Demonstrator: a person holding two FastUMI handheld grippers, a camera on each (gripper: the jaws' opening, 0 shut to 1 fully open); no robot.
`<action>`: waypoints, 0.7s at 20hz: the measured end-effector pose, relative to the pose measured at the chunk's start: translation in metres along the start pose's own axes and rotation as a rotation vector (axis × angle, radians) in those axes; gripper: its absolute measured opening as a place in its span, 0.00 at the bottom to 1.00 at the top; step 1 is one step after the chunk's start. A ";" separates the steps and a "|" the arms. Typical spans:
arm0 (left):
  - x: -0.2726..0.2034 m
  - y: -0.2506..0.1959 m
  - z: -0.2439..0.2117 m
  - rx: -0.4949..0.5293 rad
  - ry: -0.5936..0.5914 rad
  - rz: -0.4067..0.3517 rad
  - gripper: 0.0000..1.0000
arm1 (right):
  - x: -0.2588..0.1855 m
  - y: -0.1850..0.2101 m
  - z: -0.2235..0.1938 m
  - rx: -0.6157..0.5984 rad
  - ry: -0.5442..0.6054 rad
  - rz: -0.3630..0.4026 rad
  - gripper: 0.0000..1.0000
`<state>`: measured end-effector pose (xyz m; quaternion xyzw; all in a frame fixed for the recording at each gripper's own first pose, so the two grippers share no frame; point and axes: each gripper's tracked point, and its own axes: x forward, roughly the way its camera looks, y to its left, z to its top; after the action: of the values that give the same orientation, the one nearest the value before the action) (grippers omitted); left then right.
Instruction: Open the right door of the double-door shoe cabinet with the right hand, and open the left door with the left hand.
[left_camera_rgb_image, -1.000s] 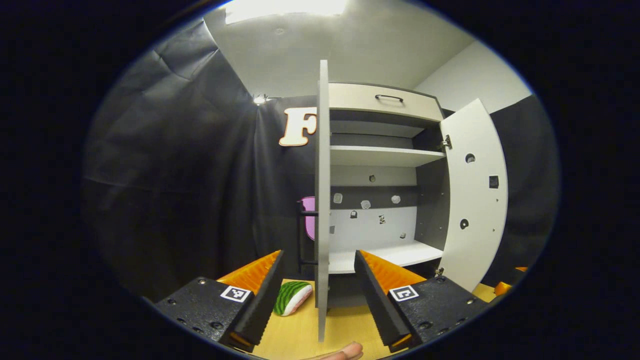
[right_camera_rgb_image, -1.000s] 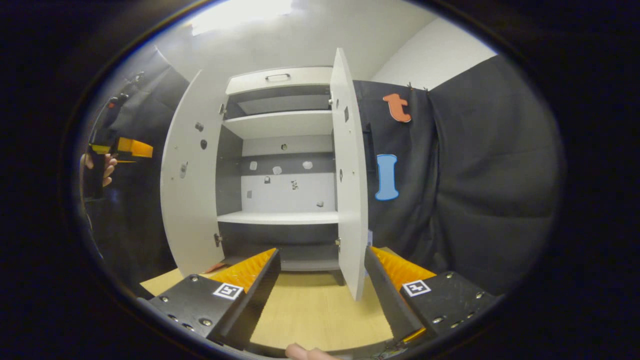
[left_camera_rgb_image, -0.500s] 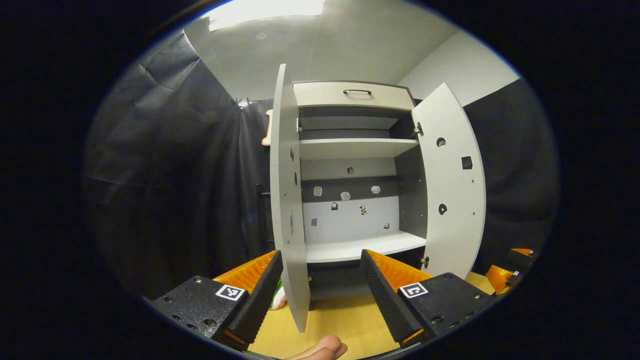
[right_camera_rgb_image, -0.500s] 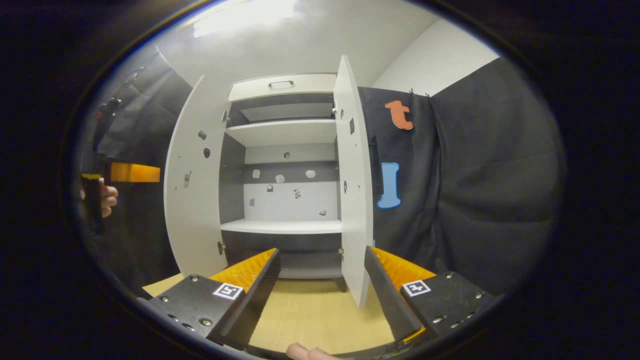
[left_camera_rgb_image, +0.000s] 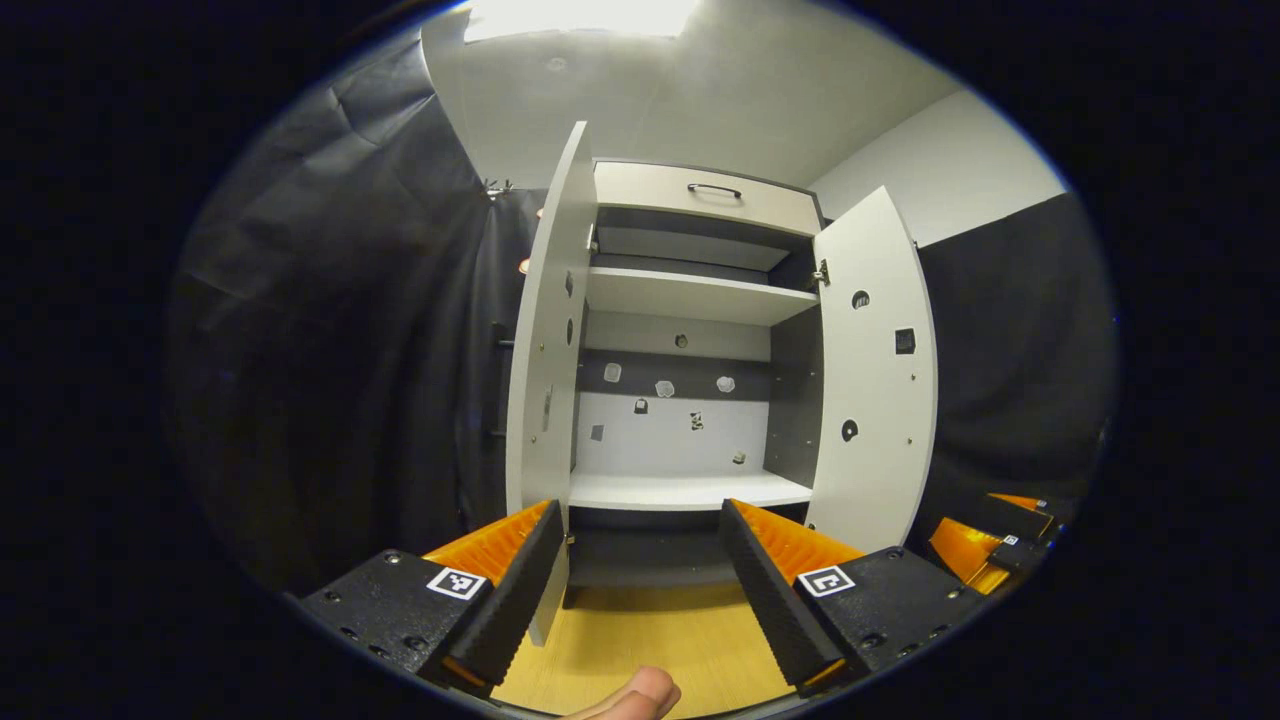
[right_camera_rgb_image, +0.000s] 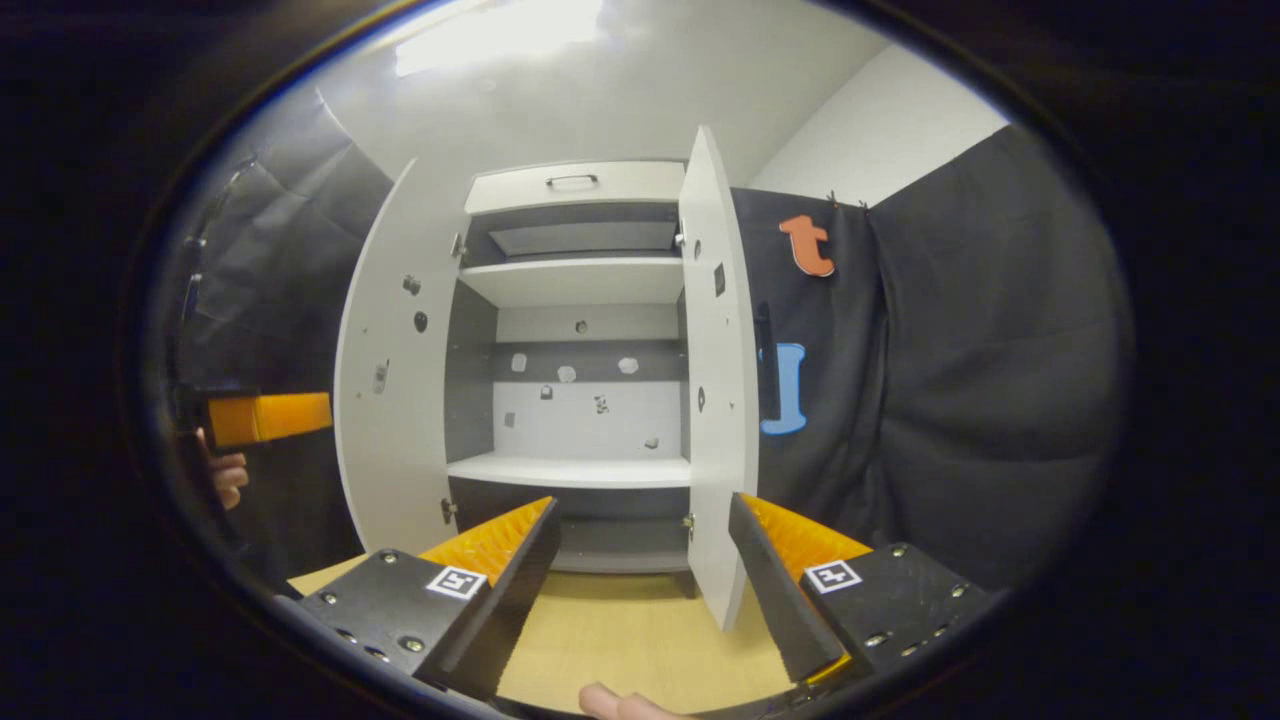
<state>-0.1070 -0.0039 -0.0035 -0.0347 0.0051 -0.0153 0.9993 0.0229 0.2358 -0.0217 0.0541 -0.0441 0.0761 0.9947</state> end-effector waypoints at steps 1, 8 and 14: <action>0.000 -0.003 -0.003 0.010 0.005 -0.009 0.97 | 0.002 0.003 0.008 -0.005 -0.013 0.010 0.96; -0.007 -0.011 -0.016 0.021 0.028 -0.042 0.96 | -0.001 0.020 0.015 -0.027 -0.026 0.035 0.96; -0.005 -0.018 -0.019 0.027 0.025 -0.044 0.96 | 0.001 0.024 0.007 -0.009 -0.014 0.058 1.00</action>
<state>-0.1129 -0.0235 -0.0211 -0.0211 0.0168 -0.0378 0.9989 0.0192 0.2584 -0.0127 0.0488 -0.0531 0.1045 0.9919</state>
